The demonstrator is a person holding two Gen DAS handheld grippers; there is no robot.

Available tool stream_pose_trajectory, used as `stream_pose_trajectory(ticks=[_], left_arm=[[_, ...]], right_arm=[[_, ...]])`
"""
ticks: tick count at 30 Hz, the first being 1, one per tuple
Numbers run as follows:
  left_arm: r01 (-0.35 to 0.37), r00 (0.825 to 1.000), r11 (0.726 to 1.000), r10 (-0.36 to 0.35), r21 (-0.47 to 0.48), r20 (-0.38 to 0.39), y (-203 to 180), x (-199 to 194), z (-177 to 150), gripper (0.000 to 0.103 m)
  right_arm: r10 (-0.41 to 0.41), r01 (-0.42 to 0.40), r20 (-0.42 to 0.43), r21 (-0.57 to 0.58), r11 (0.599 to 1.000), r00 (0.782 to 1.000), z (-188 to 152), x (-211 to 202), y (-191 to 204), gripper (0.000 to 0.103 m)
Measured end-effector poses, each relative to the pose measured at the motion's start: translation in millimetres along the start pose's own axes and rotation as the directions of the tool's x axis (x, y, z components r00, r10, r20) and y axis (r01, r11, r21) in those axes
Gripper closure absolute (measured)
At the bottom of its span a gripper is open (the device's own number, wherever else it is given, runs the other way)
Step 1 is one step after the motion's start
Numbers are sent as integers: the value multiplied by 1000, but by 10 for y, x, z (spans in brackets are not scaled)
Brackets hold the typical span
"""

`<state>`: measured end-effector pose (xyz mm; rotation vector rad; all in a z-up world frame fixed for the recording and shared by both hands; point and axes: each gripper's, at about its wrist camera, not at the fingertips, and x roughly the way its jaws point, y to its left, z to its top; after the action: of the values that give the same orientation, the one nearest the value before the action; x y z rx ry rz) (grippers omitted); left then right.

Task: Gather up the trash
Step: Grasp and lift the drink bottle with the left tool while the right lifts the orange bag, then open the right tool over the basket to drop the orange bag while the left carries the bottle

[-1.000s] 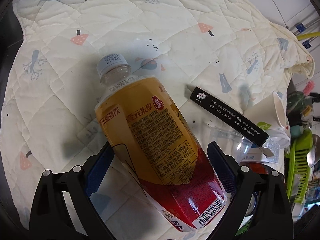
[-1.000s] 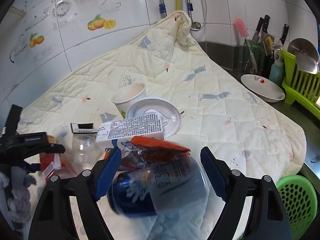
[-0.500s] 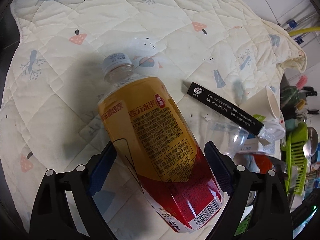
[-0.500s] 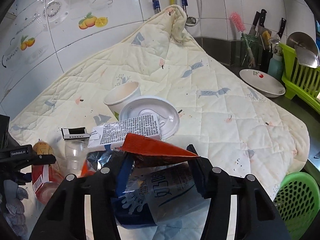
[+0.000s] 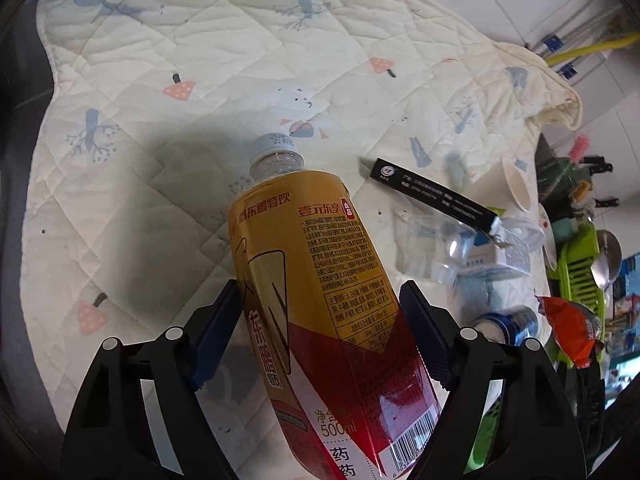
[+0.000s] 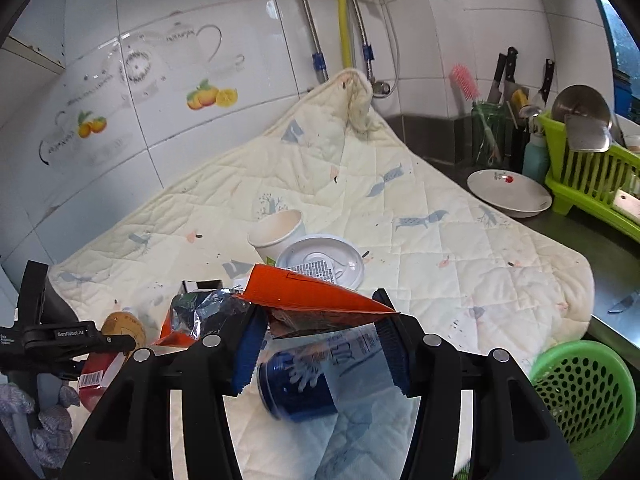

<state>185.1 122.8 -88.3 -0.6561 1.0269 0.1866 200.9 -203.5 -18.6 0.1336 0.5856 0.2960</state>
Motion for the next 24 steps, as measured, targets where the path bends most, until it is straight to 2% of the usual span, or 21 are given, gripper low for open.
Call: stream_pose_trajectory(ticks=[6,13,18,24], left_arm=[[39,999,997,-39,61,6,-19,-180,-132,25],[115,993,982,-115,152,-5,-274,-337,-325,25],[195,981,956,-190,220,-46,-589,-378,-498,25],[254,967,918,-241,305,-82,-1009,-408,-713,25]], right_arm=[[-33,32,27,16,999,999,-135,-335,-126,52],[-156,155,37,28,988,987,-353,-795,-590,52],[-254,253,3,53,966,967,-518,-957,-1008,52],[-362,374,-108,118,920,926,-858,-955,-1679,51]])
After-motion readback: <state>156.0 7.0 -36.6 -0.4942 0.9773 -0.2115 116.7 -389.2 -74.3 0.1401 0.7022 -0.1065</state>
